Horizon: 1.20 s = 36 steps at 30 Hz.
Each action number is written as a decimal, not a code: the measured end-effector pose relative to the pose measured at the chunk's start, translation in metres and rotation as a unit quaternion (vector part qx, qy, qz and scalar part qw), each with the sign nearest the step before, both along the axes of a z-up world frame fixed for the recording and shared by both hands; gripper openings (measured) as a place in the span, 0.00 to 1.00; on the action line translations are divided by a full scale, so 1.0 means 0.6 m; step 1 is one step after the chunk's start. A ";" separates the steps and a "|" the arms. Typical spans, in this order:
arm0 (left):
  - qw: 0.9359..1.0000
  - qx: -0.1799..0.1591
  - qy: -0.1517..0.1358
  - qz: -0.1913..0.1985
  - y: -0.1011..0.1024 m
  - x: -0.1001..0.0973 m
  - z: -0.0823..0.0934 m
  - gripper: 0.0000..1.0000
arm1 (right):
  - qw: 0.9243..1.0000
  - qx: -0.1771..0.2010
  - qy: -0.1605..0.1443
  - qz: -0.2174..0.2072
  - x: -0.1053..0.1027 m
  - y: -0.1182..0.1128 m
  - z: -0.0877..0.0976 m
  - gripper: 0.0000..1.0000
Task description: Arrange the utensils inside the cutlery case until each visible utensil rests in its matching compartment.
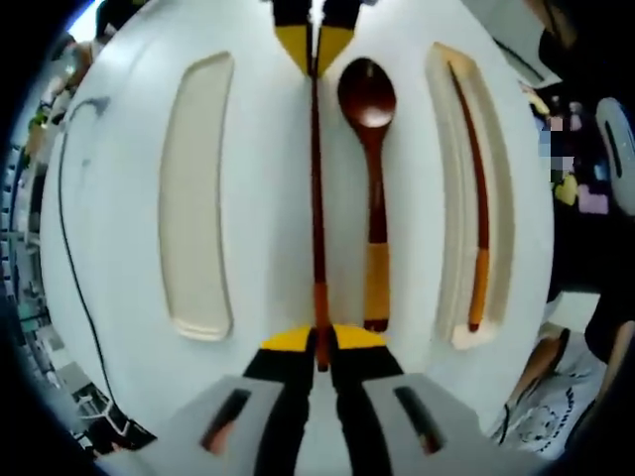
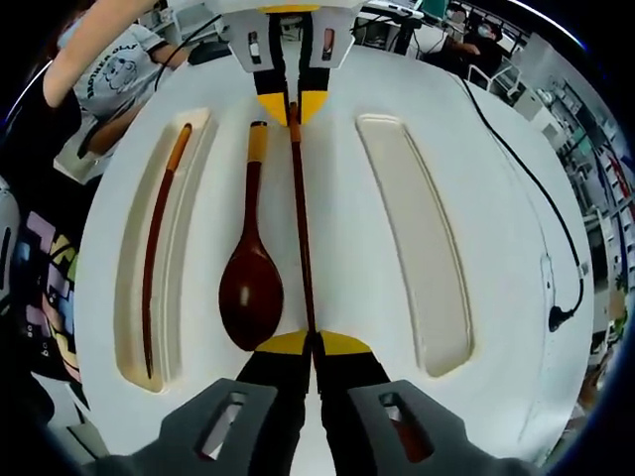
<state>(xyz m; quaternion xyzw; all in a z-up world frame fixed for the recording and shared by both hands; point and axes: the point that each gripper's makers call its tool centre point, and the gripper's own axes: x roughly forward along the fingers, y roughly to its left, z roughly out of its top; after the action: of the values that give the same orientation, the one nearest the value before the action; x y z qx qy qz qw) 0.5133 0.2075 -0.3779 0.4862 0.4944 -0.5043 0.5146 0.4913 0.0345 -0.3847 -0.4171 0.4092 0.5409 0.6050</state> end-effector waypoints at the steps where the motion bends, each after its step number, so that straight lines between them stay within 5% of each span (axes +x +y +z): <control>1: 1.000 -0.003 -0.001 -0.002 -0.001 -0.003 -0.001 0.06 | 1.000 0.000 0.000 0.001 -0.002 -0.001 0.000 0.00; 27: 0.999 -0.032 -0.023 -0.031 -0.021 -0.067 0.034 0.06 | 0.999 0.018 -0.029 -0.001 0.034 0.004 0.082 0.00; 36: 0.998 -0.032 -0.008 -0.060 -0.029 -0.089 0.045 0.06 | 0.999 0.029 -0.035 0.012 -0.020 -0.006 0.085 0.00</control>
<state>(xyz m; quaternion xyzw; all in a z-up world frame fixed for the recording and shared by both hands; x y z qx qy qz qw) 0.4600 0.1904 -0.3508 0.5023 0.4439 -0.5458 0.5028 0.4795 0.0308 -0.3334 -0.4231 0.3667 0.5449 0.6242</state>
